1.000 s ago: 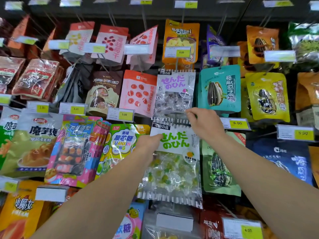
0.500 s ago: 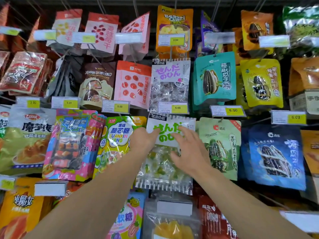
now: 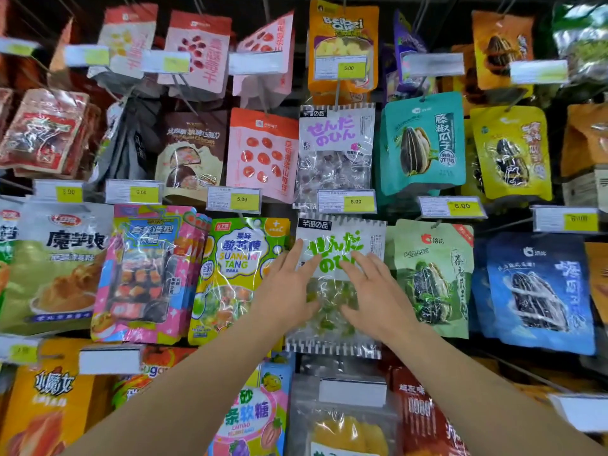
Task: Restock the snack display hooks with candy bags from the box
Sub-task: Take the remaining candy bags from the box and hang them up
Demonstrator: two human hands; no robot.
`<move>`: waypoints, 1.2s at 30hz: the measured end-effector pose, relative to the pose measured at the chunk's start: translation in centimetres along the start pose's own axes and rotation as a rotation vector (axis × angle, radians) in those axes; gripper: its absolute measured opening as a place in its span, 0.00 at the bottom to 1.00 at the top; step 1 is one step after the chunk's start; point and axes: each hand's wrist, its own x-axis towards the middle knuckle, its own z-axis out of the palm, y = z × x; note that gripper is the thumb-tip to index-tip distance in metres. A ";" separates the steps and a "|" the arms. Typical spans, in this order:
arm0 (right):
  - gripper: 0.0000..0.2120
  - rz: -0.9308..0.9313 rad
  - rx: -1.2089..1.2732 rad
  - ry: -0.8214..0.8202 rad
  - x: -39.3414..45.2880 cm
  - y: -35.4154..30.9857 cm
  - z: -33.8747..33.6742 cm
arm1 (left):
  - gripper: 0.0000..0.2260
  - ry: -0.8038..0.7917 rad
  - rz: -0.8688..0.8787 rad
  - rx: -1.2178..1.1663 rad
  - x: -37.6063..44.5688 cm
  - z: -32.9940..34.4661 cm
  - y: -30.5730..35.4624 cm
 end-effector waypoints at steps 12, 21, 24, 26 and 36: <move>0.39 0.142 -0.122 -0.023 -0.8 -2.7 -2.0 | 0.35 -0.010 0.105 -0.038 0.1 -0.9 -1.5; 0.36 0.189 -0.094 -0.073 -5.1 -7.4 -3.7 | 0.34 -0.037 0.152 -0.112 -3.7 -2.3 -2.3; 0.35 0.181 -0.048 -0.067 -7.8 -9.7 -4.4 | 0.33 -0.041 0.157 -0.162 -7.9 -4.1 -2.5; 0.34 0.180 0.001 -0.092 -10.4 -12.1 -4.9 | 0.32 -0.073 0.118 -0.214 -11.9 -5.9 -2.8; 0.35 0.159 0.181 -0.370 -25.6 -25.8 -3.1 | 0.31 -0.357 -0.103 -0.236 -36.2 -10.2 -9.6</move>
